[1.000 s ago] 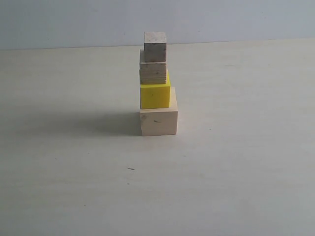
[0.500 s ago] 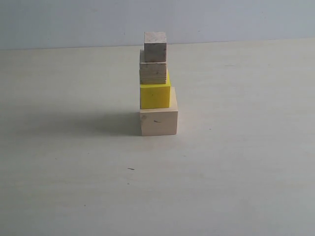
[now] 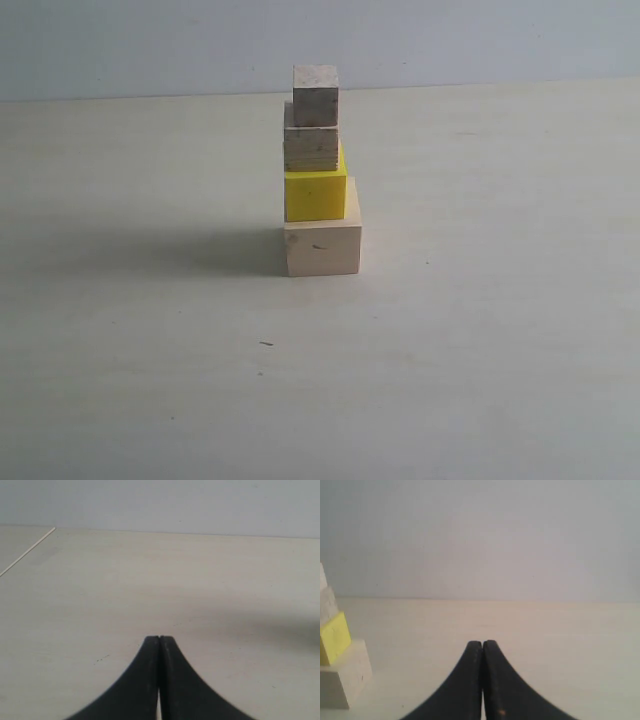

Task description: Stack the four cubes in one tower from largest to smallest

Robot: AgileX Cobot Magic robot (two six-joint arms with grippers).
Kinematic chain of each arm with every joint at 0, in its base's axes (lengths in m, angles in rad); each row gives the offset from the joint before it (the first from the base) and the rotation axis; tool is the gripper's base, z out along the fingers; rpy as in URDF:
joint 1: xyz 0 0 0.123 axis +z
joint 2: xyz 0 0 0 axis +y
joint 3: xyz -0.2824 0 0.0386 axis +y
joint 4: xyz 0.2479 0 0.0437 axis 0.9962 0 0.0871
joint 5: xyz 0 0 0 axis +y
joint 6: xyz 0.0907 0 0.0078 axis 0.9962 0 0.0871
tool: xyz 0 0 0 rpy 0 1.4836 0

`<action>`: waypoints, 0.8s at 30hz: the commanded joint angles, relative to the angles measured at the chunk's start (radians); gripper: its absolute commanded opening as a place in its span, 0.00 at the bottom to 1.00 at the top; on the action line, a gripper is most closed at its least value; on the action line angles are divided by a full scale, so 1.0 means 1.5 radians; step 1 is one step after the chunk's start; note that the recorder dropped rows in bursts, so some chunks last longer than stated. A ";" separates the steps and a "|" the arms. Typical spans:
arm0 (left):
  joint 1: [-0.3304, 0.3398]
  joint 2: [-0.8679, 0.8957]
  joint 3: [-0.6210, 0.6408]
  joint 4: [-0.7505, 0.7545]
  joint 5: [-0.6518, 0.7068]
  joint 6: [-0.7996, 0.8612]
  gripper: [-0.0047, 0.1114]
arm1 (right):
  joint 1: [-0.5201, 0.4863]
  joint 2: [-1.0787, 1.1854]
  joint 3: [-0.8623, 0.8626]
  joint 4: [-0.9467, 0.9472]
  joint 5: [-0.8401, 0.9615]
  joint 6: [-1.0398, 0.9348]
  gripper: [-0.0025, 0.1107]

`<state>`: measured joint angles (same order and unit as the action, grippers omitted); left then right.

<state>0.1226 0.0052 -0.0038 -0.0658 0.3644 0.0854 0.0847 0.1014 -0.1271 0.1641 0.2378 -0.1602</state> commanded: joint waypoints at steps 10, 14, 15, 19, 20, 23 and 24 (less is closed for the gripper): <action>-0.004 -0.003 0.003 0.002 -0.006 -0.005 0.04 | -0.018 -0.068 0.085 -0.045 0.029 0.067 0.02; -0.004 -0.003 0.003 0.002 -0.006 -0.005 0.04 | -0.029 -0.068 0.085 -0.053 0.031 0.050 0.02; -0.004 -0.003 0.003 0.002 -0.006 -0.005 0.04 | -0.029 -0.068 0.085 -0.056 0.035 0.050 0.02; -0.004 -0.003 0.003 0.002 -0.006 -0.005 0.04 | -0.029 -0.068 0.085 -0.063 0.056 0.050 0.02; -0.004 -0.003 0.003 0.002 -0.006 -0.005 0.04 | -0.029 -0.068 0.085 -0.062 0.068 0.050 0.02; -0.004 -0.003 0.003 0.002 -0.006 -0.005 0.04 | -0.029 -0.068 0.085 -0.062 0.068 0.050 0.02; -0.004 -0.003 0.003 0.002 -0.006 -0.005 0.04 | -0.029 -0.068 0.085 -0.062 0.068 0.050 0.02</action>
<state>0.1226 0.0052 -0.0038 -0.0658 0.3652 0.0854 0.0469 0.0067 -0.0050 0.0794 0.3365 -0.0769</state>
